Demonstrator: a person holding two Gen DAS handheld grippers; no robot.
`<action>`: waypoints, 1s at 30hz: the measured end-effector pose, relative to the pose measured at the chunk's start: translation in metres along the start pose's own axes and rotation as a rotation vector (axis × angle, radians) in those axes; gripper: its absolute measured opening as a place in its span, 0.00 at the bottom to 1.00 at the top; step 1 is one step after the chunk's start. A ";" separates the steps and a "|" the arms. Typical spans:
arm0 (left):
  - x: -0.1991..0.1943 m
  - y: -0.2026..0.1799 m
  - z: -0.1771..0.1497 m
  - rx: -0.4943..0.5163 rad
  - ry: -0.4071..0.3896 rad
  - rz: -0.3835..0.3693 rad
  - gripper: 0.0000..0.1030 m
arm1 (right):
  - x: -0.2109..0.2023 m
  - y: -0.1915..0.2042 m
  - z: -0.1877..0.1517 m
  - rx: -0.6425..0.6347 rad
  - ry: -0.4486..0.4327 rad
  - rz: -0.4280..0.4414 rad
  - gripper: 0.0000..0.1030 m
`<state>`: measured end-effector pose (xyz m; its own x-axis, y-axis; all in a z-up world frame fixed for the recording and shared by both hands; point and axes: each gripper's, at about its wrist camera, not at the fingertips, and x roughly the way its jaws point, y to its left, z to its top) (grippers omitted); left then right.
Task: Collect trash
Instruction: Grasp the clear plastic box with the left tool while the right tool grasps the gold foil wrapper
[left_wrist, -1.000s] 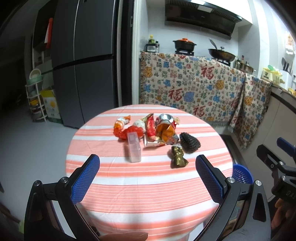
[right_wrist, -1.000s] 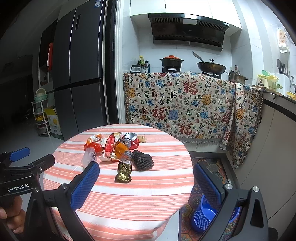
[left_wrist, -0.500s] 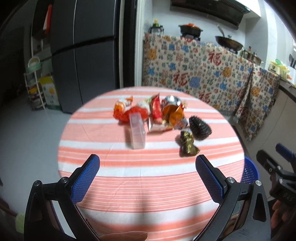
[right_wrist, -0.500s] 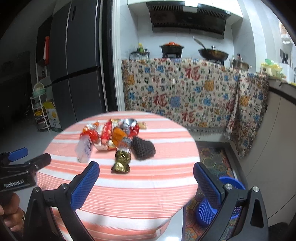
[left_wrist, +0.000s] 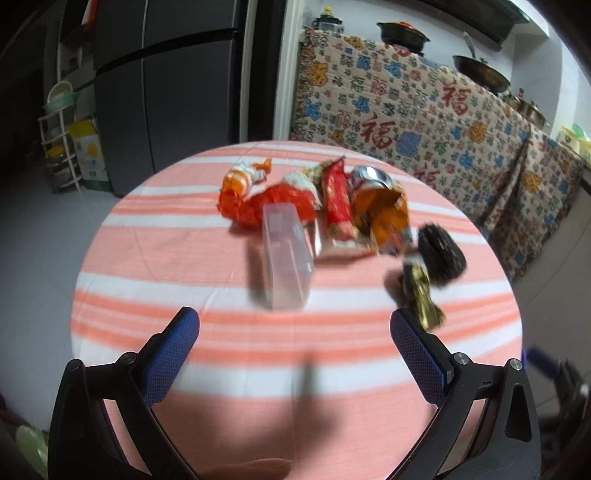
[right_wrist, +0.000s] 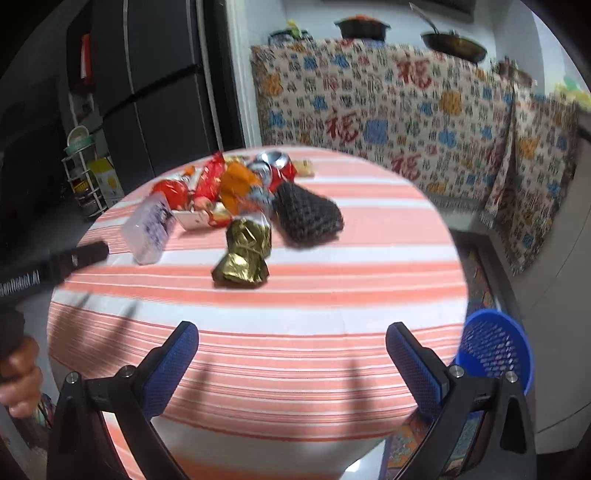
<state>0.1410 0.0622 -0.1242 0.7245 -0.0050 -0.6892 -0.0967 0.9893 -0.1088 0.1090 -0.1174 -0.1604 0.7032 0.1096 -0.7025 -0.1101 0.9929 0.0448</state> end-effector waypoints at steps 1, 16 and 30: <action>0.008 0.002 0.006 -0.006 0.006 0.003 1.00 | 0.002 -0.001 -0.001 0.009 0.008 0.000 1.00; 0.063 0.096 0.021 -0.236 0.090 0.102 1.00 | 0.005 -0.002 0.002 -0.006 0.005 -0.014 1.00; 0.088 0.062 -0.009 0.035 0.181 0.125 1.00 | 0.062 0.029 0.005 -0.100 0.135 0.027 1.00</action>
<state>0.1928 0.1215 -0.1978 0.5736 0.0948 -0.8136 -0.1518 0.9884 0.0082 0.1526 -0.0812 -0.1991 0.5992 0.1225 -0.7912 -0.2015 0.9795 -0.0009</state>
